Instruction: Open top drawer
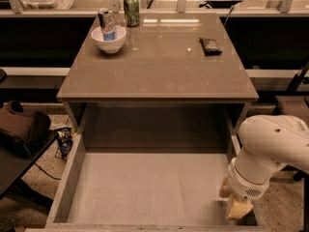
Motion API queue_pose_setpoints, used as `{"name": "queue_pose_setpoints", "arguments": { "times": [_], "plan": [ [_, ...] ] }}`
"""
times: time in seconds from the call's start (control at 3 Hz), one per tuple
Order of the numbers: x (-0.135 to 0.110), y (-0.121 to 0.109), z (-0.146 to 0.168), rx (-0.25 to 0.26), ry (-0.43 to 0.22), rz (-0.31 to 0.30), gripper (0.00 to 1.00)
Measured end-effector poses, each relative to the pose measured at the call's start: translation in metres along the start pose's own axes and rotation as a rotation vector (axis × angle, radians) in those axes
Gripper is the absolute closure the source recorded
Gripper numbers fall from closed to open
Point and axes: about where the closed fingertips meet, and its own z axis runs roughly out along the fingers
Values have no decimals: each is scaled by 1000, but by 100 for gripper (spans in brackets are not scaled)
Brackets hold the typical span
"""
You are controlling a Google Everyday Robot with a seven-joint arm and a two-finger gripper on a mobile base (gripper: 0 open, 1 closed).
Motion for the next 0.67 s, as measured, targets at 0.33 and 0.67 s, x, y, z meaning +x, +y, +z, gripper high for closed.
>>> {"name": "queue_pose_setpoints", "arguments": {
  "times": [0.33,0.67],
  "plan": [
    [0,1,-1,1,1,0,0],
    [0,1,-1,1,1,0,0]
  ]
}}
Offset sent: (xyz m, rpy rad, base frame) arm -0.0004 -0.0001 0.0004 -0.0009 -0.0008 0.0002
